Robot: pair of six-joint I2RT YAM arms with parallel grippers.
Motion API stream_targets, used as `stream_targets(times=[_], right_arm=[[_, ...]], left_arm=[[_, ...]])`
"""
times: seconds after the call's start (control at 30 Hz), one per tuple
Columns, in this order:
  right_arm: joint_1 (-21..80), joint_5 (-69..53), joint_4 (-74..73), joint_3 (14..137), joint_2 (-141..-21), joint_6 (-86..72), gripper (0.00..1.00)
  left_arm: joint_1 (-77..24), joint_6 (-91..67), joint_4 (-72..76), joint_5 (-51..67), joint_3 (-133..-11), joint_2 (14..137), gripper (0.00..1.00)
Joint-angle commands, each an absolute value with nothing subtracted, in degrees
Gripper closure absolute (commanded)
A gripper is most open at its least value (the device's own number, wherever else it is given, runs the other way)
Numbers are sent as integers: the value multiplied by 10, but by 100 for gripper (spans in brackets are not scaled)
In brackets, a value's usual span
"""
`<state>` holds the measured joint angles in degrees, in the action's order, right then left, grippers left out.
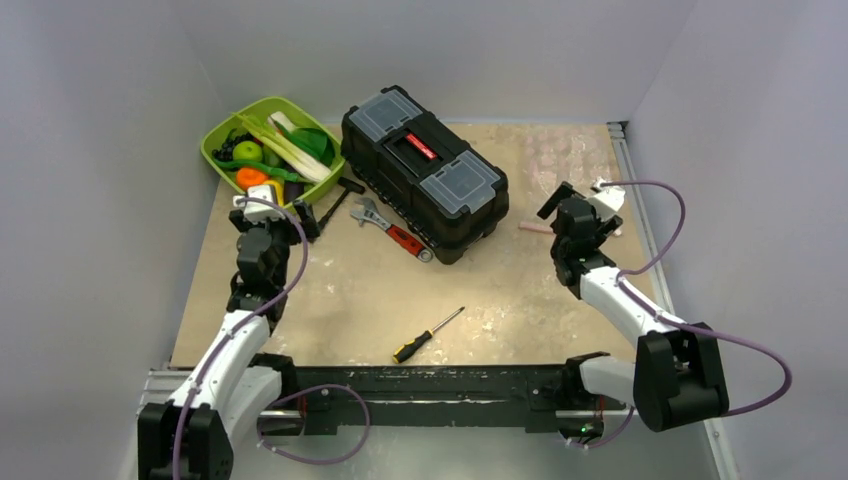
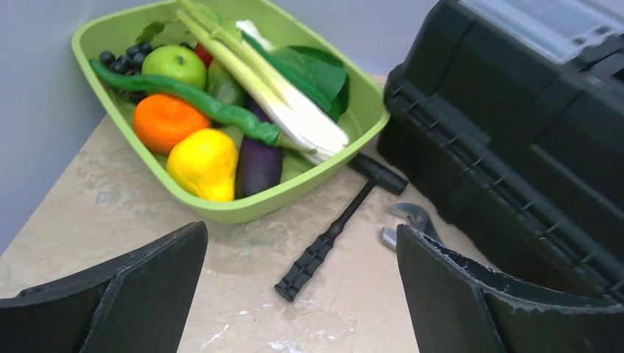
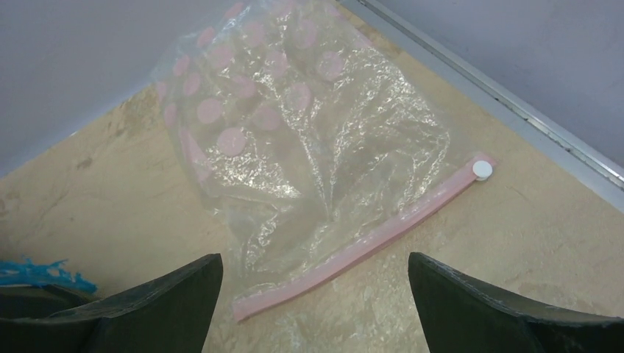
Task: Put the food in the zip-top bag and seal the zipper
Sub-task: Pick up the zipper food storage bag at the corner of the board.
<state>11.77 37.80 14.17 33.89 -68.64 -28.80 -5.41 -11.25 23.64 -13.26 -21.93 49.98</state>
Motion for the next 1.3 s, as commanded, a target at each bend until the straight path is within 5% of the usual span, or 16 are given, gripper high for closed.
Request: stream_targets(times=[0.0,0.3,0.53,0.77,1.0,1.27], right_arm=[[102,321,118,350,-679,-325,1],[-41,22,193,314,-686,-391,1],[-177,-180,315,266,-743,-464,4],[-223,-251,399,253,-845,-531,8],[-227,-290,542,235,-948,-614,14],[-230,-318,725,221,-1064,-711,32]], left_arm=[[-52,-129,176,-94,-279,460,0],[-52,-164,84,-122,-356,453,0],[-55,-197,112,-30,-378,473,0],[-54,-270,-88,-46,-534,572,0],[-54,-275,-48,-11,-484,488,0],[-54,-254,-111,31,-513,492,0]])
